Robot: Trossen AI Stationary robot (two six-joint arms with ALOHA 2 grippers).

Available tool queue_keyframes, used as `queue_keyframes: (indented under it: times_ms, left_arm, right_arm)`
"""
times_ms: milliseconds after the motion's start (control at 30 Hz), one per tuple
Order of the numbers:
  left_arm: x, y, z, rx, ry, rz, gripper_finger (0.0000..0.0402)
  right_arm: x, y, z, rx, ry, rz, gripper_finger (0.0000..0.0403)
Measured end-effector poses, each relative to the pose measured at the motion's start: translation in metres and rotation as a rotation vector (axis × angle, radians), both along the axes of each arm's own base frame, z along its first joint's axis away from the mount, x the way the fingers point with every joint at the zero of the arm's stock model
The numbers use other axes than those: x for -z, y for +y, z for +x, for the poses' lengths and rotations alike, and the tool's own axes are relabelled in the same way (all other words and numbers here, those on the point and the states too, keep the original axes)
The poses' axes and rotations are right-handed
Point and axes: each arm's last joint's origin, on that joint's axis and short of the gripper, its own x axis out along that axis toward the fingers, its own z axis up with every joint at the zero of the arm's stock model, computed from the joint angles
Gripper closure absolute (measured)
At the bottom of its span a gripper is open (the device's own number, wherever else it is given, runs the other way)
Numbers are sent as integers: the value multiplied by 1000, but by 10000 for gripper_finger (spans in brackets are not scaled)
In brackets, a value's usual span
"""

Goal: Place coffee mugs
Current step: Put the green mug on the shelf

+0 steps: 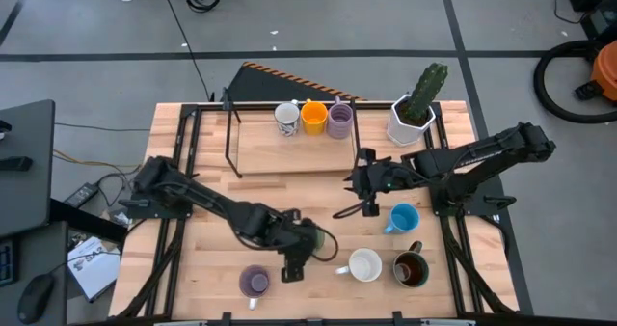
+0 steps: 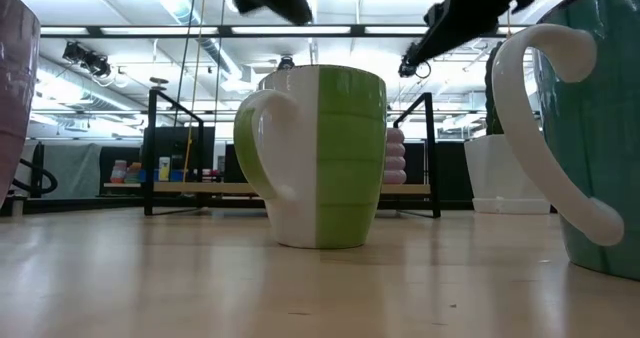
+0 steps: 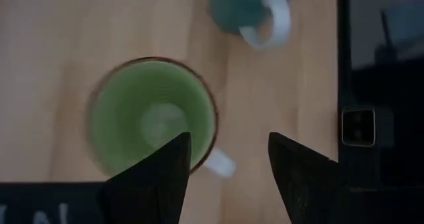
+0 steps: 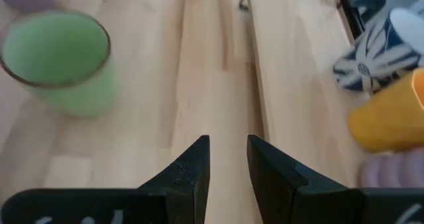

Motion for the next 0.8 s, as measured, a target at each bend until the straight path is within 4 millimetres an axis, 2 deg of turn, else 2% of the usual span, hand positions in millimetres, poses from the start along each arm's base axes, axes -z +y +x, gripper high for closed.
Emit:
queue_keyframes:
  times_ms: [133, 267, 500, 800]
  left_arm:
    - [25, -7, 7, 125, 74, 10, 194]
    - [37, -13, 9, 171, 98, 23, 194]
    - [41, -10, 10, 135, 91, 111, 194]
    - [40, -14, 8, 235, 104, 66, 194]
  right_arm:
    - [1, -4, -1, 16, 16, -1, 296]
    - [1, -4, -1, 3, 18, -12, 296]
    - [1, -3, 0, -12, 17, -13, 296]
    - [1, -3, 0, -23, 19, -8, 296]
